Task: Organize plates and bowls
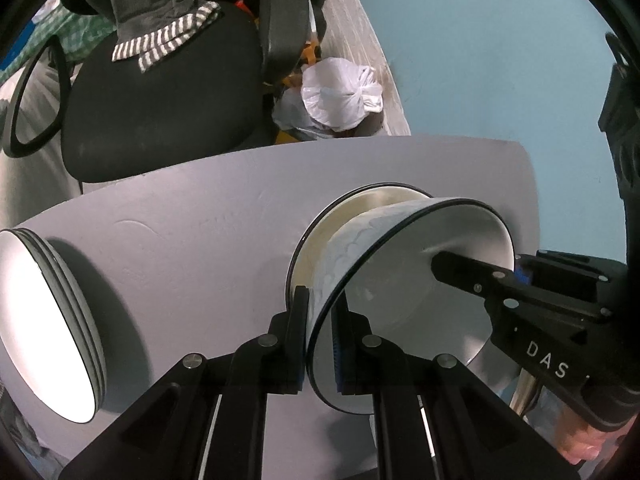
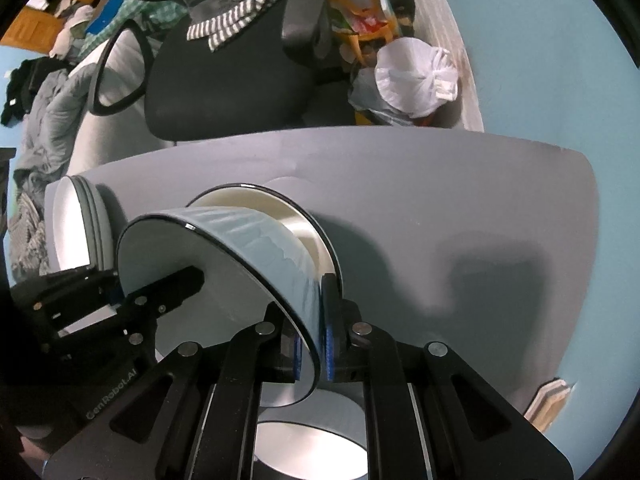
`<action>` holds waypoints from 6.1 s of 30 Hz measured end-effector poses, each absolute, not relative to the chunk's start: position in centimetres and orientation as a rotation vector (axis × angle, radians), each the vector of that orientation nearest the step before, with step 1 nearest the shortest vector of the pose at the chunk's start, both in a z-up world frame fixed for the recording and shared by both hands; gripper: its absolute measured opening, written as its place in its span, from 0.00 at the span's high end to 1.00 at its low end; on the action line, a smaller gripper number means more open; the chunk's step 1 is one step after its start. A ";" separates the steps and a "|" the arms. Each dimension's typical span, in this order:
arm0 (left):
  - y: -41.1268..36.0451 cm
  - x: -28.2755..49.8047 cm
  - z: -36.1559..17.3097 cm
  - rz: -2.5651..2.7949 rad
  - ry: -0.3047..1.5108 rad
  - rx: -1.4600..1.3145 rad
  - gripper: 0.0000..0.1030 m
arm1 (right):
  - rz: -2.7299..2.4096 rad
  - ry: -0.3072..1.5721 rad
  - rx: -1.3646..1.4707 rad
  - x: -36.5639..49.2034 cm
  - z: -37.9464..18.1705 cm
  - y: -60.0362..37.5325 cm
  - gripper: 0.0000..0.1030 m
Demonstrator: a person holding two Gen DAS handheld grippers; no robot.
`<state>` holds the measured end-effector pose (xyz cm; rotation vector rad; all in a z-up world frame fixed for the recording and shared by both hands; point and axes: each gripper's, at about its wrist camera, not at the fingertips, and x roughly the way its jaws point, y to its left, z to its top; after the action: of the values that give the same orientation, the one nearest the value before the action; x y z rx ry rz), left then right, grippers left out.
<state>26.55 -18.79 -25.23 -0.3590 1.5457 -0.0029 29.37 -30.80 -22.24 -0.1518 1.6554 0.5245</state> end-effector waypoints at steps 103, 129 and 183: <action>-24.9 14.3 -12.5 -0.304 1.320 -0.022 0.40 | 0.177 1.265 0.033 14.2 -7.0 -41.1 0.31; -27.4 14.7 -23.9 -0.326 1.463 -0.004 0.40 | 0.163 1.437 0.106 13.2 -20.7 -42.6 0.30; -27.7 14.7 -30.0 -0.298 1.589 -0.101 0.90 | 0.230 1.562 0.167 13.5 -23.9 -43.1 0.95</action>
<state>14.65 -27.70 -30.04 -0.1012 1.5893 -0.2981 13.51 -43.07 -23.93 0.1672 1.5622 0.2300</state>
